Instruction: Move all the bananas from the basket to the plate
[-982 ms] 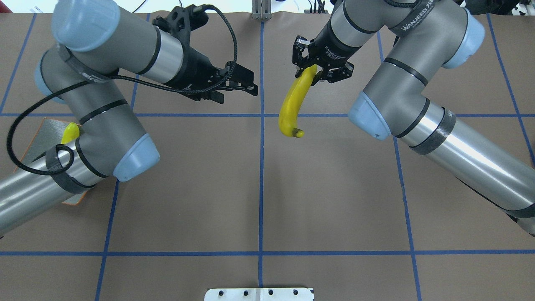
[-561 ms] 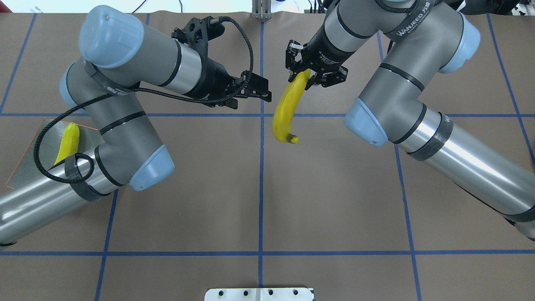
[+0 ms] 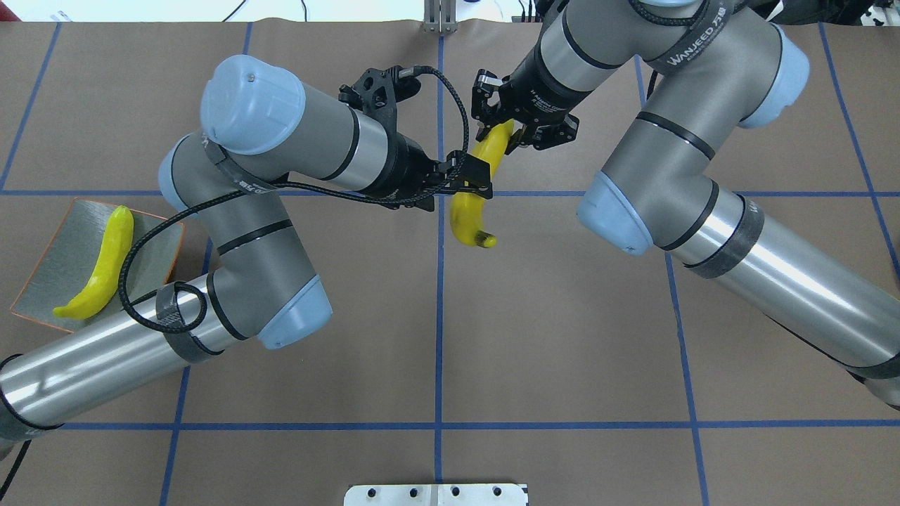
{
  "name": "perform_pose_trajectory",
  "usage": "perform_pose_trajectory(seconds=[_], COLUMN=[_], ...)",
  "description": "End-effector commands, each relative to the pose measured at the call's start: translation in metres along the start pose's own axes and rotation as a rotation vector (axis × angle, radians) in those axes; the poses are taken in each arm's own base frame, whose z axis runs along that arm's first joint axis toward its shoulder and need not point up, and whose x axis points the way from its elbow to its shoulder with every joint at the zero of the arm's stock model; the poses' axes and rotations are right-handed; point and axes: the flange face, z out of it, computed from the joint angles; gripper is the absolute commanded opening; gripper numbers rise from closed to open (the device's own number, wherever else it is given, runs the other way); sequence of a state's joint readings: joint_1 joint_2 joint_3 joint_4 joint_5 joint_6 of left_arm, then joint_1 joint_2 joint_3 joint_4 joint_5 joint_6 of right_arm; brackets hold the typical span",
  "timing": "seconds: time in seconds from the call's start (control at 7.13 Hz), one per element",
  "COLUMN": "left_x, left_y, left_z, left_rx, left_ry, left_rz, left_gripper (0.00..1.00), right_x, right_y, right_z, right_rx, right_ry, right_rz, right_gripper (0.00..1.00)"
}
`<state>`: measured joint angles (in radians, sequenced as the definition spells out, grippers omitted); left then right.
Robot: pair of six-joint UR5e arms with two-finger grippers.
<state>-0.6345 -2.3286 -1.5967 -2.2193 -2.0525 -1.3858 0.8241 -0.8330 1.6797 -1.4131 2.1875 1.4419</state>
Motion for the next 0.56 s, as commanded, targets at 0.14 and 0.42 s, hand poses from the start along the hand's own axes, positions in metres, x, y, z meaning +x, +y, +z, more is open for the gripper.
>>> perform_pose_trajectory(seconds=[0.14,0.42], left_x=[0.0113,0.0142], left_y=[-0.0045,-0.0052], left_z=[0.0081,0.0085], left_rx=[-0.002,-0.002], left_ry=[0.002,0.003], left_rz=[-0.038,-0.043], left_gripper=[0.9,0.63], right_x=[-0.0004,-0.0006], right_y=[0.001,0.0008], right_z=[0.0007,0.0001], right_rx=[-0.001,0.005], right_ry=[-0.001,-0.002], right_rz=[-0.002,-0.003], right_gripper=[0.0,0.0])
